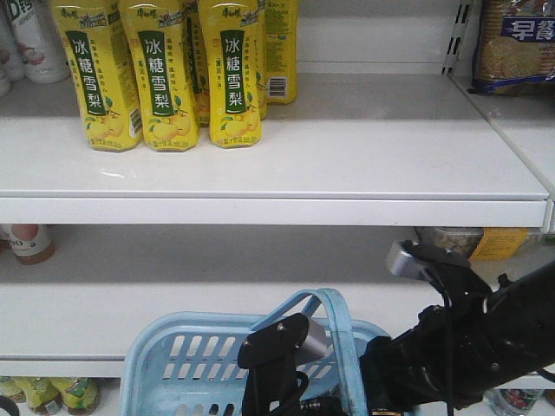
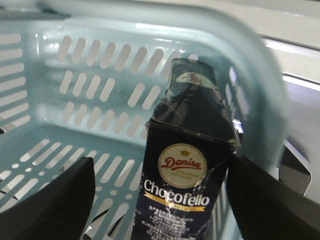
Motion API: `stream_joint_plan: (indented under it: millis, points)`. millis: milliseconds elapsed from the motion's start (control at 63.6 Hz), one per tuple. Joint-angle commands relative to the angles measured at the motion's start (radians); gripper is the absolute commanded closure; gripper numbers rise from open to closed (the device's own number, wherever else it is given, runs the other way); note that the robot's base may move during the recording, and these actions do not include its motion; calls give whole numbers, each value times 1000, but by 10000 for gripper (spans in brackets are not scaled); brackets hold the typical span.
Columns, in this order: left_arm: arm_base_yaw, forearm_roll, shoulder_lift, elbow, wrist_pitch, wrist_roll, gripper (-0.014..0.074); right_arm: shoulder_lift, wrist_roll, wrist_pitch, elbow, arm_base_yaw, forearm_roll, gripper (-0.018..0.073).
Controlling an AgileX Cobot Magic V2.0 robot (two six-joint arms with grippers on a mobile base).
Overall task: Left arm holds basket, right arm returns cookies
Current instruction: 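Close the right gripper on the Chocofello box and lift it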
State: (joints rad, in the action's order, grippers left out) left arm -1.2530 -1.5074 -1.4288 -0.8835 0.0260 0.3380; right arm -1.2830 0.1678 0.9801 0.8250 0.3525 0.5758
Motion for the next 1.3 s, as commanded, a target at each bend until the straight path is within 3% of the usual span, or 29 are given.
stream_joint_plan:
  millis: [0, 660, 1053, 1289]
  points:
    - [-1, 17, 42, -35, 15, 13, 603, -8, 16, -32, 26, 15, 27, 38]
    - [-1, 17, 42, -35, 15, 13, 603, -70, 41, -22, 26, 15, 30, 57]
    - [-1, 17, 42, -35, 15, 13, 603, -71, 39, -7, 26, 13, 21, 359]
    - [-1, 17, 42, -35, 15, 13, 603, -51, 38, -9, 30, 13, 12, 406]
